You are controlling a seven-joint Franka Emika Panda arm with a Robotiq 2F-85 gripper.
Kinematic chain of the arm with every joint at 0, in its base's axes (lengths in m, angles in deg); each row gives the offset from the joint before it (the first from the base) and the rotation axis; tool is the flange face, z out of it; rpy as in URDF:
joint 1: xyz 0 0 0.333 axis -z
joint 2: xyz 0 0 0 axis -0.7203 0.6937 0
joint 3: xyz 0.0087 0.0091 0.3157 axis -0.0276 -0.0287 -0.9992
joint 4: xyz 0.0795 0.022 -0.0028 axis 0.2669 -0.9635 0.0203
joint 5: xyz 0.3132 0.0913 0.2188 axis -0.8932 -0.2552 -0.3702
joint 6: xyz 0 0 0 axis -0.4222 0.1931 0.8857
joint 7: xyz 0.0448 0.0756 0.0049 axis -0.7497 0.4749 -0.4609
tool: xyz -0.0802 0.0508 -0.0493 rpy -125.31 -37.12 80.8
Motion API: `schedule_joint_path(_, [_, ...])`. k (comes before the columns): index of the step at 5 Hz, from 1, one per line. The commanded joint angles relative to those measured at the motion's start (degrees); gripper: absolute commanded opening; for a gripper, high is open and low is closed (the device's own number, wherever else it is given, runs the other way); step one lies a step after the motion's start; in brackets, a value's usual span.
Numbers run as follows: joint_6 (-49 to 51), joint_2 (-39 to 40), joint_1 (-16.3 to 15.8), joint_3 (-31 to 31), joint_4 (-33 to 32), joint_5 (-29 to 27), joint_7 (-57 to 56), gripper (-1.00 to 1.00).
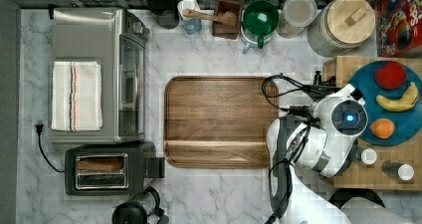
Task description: Open the drawer.
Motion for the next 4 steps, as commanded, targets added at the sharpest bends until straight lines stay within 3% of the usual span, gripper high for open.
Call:
schedule_joint_path(1, [-6.93,-3.73,-7.69,-2.46,-4.87,5.22,16.15,1.0])
schedule_joint_path(4, [-10.41,-4.22,-11.52,-5.56,-9.13,8.85,28.79,1.0])
